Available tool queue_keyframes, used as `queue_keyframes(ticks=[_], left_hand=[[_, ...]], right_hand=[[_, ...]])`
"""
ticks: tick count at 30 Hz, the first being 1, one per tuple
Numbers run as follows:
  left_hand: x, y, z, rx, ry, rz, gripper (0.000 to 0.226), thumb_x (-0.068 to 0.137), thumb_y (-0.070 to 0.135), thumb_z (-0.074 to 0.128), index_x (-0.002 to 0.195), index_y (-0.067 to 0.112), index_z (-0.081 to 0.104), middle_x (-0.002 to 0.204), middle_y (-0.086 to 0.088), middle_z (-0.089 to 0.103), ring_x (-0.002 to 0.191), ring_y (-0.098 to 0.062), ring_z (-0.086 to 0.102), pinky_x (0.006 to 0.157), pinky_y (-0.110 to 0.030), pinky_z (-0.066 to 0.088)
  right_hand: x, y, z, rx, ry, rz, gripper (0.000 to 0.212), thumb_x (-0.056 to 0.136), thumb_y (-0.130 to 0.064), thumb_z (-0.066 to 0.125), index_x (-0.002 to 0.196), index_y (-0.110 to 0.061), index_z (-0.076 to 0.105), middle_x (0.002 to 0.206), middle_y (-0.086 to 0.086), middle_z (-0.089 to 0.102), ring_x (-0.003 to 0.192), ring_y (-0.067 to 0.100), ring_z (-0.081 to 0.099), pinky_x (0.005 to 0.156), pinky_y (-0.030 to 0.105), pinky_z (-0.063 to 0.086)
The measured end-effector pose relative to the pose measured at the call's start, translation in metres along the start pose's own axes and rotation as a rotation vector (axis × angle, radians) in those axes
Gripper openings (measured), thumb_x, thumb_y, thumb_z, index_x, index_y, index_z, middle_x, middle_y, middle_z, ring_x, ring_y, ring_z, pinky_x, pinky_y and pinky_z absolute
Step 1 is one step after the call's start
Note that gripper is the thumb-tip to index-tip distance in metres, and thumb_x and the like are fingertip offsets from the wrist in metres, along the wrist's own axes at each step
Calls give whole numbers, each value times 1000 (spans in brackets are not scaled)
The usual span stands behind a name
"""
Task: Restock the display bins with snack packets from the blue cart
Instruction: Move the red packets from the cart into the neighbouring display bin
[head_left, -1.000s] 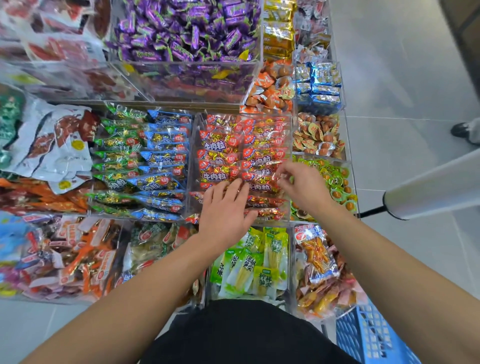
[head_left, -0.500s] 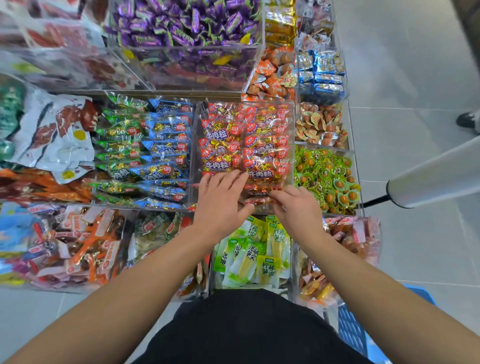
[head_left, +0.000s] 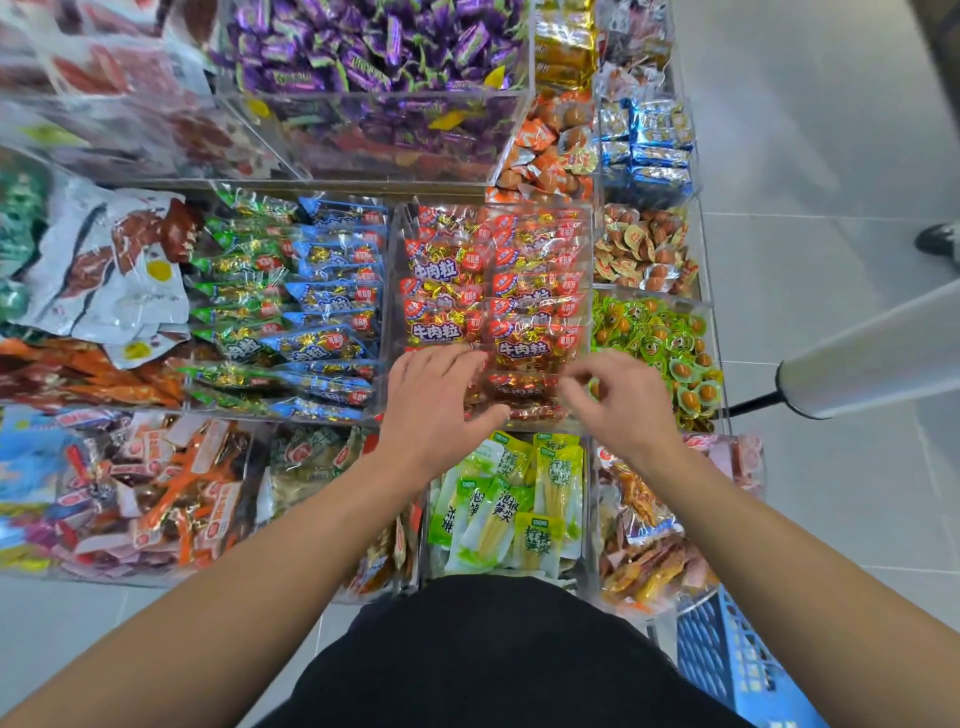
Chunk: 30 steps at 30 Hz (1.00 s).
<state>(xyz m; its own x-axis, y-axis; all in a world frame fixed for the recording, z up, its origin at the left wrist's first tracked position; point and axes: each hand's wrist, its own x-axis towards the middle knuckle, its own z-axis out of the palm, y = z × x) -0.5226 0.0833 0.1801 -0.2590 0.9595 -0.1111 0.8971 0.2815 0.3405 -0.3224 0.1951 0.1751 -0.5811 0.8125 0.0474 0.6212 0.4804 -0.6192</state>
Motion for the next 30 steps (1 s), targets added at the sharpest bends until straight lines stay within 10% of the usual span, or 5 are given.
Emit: queue_keyframes(ticks=[6, 13, 23, 30], left_hand=[[18, 5, -7, -107, 16, 4, 66, 92, 50, 59, 149, 20, 45, 153, -1, 46, 141, -23, 34, 119, -46, 25], [43, 19, -10, -139, 32, 30, 64, 97, 37, 57, 153, 16, 38, 155, -5, 44, 142, -26, 34, 120, -42, 24], [52, 7, -10, -205, 26, -7, 30, 99, 24, 56, 128, 19, 63, 121, -1, 64, 116, -21, 52, 96, -32, 37], [68, -16, -34, -207, 216, -80, 34, 98, 30, 56, 129, 18, 65, 124, 0, 68, 118, -21, 55, 103, -36, 37]], right_hand=[[68, -6, -18, -114, 76, -10, 30, 93, -28, 63, 123, -21, 67, 120, 2, 64, 113, 24, 50, 96, 35, 37], [83, 3, -12, -234, 18, 61, 13, 93, -22, 61, 93, -19, 74, 92, 2, 69, 95, 29, 51, 86, 37, 41], [112, -6, -14, -160, 9, 89, 29, 94, -34, 59, 121, -28, 66, 125, -2, 62, 116, 26, 48, 99, 40, 38], [117, -2, -12, -283, 41, 130, 22, 92, -36, 57, 103, -25, 73, 99, -2, 72, 101, 28, 53, 90, 42, 42]])
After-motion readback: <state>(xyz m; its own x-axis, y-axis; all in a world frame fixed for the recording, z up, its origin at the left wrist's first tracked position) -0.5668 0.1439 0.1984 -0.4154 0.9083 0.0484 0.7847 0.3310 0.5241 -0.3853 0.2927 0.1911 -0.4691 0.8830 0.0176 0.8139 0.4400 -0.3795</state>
